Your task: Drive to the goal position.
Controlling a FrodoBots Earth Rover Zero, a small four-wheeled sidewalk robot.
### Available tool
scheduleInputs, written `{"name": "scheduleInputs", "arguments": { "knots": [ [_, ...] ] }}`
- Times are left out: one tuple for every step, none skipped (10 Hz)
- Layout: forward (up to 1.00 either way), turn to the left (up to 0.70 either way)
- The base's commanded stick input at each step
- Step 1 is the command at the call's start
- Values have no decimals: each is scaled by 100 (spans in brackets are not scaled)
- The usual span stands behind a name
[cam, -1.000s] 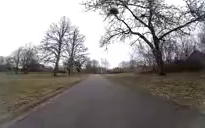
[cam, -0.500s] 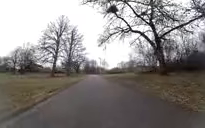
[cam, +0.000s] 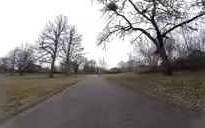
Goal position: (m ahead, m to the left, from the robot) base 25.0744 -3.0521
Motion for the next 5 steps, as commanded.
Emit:
{"name": "scheduleInputs", "arguments": {
  "knots": [
    [100, 0],
    [100, 0],
    [100, 8],
    [100, 20],
    [100, 33]
  ]
}}
